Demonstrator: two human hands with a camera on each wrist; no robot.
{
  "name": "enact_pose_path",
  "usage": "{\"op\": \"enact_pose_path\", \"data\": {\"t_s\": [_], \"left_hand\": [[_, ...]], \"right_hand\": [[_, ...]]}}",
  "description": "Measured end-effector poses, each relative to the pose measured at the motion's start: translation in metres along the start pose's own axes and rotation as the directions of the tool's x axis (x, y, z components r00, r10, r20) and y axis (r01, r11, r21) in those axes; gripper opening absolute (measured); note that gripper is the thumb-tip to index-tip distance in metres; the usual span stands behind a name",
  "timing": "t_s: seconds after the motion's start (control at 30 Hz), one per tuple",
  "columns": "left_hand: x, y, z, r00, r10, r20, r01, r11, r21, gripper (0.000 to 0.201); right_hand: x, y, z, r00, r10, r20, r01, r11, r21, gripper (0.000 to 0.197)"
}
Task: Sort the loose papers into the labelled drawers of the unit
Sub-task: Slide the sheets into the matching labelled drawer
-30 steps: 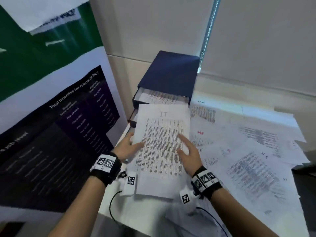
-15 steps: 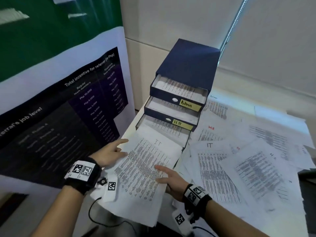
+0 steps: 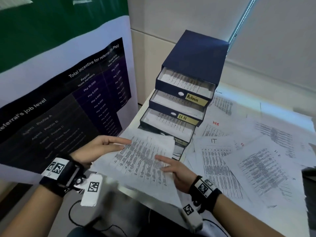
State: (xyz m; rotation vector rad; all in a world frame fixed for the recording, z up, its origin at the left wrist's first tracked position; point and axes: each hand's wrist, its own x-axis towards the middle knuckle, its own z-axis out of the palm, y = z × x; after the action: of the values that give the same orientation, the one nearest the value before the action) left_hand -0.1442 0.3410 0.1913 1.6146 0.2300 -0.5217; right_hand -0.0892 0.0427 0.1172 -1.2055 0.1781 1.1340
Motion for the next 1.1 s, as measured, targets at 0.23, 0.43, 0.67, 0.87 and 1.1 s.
{"op": "enact_pose_path", "data": {"t_s": [0.23, 0.43, 0.67, 0.87, 1.1], "left_hand": [[0.030, -0.014, -0.003, 0.991, -0.126, -0.043, 0.125, 0.992, -0.011, 0.031], [0.071, -0.059, 0.003, 0.973, -0.140, -0.184, 0.175, 0.967, 0.187, 0.034], [0.113, -0.075, 0.039, 0.840, -0.019, -0.542, 0.120, 0.981, 0.152, 0.025], [0.134, -0.075, 0.058, 0.818, -0.253, -0.516, 0.247, 0.966, -0.081, 0.024], [0.161, -0.067, 0.072, 0.758, -0.227, -0.612, 0.159, 0.973, -0.165, 0.026]], "right_hand": [[0.013, 0.010, -0.015, 0.991, -0.068, -0.117, 0.057, 0.993, -0.100, 0.056], [0.020, 0.000, -0.041, 0.919, -0.051, -0.391, 0.030, 0.998, -0.061, 0.042], [0.007, 0.015, -0.038, 0.961, 0.147, -0.233, -0.154, 0.988, -0.012, 0.038], [0.045, -0.006, -0.055, 0.888, 0.038, -0.458, 0.030, 0.989, 0.141, 0.026], [0.069, -0.032, -0.067, 0.877, 0.047, -0.479, 0.086, 0.964, 0.251, 0.026]]}}
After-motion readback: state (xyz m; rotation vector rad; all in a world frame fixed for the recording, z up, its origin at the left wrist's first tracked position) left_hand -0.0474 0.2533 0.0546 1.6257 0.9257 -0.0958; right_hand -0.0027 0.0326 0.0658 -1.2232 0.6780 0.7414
